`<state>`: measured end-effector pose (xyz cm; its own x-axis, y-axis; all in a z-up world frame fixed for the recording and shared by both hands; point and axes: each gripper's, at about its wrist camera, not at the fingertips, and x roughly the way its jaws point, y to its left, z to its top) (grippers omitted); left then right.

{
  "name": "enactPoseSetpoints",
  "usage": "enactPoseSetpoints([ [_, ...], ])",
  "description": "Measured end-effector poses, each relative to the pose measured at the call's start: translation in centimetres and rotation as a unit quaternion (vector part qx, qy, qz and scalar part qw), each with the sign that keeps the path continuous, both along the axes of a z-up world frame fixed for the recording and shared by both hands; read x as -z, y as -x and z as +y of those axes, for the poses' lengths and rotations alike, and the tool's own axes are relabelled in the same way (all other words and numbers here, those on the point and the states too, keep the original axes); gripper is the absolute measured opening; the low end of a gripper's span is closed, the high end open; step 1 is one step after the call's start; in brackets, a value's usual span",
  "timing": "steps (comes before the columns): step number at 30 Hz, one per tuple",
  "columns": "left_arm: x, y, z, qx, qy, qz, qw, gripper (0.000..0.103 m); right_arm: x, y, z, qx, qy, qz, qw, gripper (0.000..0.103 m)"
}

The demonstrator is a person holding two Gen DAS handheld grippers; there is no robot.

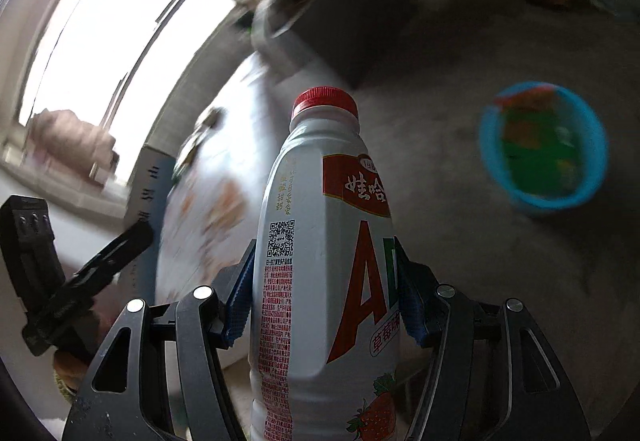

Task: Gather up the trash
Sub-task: 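Carry box to blue basket and drop it while right tool drops bottle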

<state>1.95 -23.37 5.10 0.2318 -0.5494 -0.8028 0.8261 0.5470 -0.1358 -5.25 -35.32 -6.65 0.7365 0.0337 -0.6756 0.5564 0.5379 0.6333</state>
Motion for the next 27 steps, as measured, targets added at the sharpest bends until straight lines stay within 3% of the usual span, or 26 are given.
enactPoseSetpoints([
  [3, 1.5, 1.1, -7.2, 0.067, -0.022, 0.029, 0.9971, 0.069, 2.3, 3.6, -3.4, 0.069, -0.034, 0.008, 0.997, 0.058],
  [6, 4.6, 1.9, -14.6, 0.124, -0.053, 0.089, 0.9868, 0.069, 5.1, 6.6, -6.5, 0.13, -0.079, 0.009, 0.988, 0.058],
  [9, 8.6, 2.4, -20.3, 0.147, -0.102, 0.123, 0.9762, 0.069, 7.9, 8.1, -9.2, 0.175, -0.12, 0.013, 0.977, 0.058],
  [12, 11.3, 2.6, -25.1, 0.162, -0.131, 0.13, 0.9695, 0.069, 10.4, 8.0, -12.2, 0.205, -0.162, -0.002, 0.965, 0.059],
  [14, 12.7, 2.0, -28.4, 0.167, -0.135, 0.142, 0.9663, 0.07, 12.4, 8.1, -14.9, 0.224, -0.191, -0.03, 0.955, 0.064],
  [15, 13.5, 1.5, -29.9, 0.164, -0.137, 0.152, 0.965, 0.08, 13.5, 7.8, -16.5, 0.233, -0.204, -0.046, 0.95, 0.076],
  [16, 14.1, 1.1, -30.9, 0.155, -0.143, 0.151, 0.9658, 0.091, 15.2, 7.7, -18.0, 0.259, -0.22, -0.046, 0.939, 0.079],
  [18, 15.0, 0.1, -32.1, 0.112, -0.142, 0.132, 0.9746, 0.092, 17.2, 8.1, -19.2, 0.297, -0.232, -0.03, 0.926, 0.079],
  [21, 15.4, -0.8, -31.3, 0.099, -0.137, 0.147, 0.9747, 0.092, 19.0, 9.2, -18.5, 0.33, -0.257, -0.035, 0.908, 0.079],
  [23, 15.2, -0.8, -30.2, 0.108, -0.134, 0.148, 0.974, 0.092, 19.0, 9.6, -17.1, 0.327, -0.251, -0.04, 0.91, 0.079],
  [27, 12.8, -0.5, -27.4, 0.127, -0.119, 0.119, 0.9775, 0.092, 18.4, 10.3, -15.0, 0.312, -0.219, -0.006, 0.924, 0.079],
])
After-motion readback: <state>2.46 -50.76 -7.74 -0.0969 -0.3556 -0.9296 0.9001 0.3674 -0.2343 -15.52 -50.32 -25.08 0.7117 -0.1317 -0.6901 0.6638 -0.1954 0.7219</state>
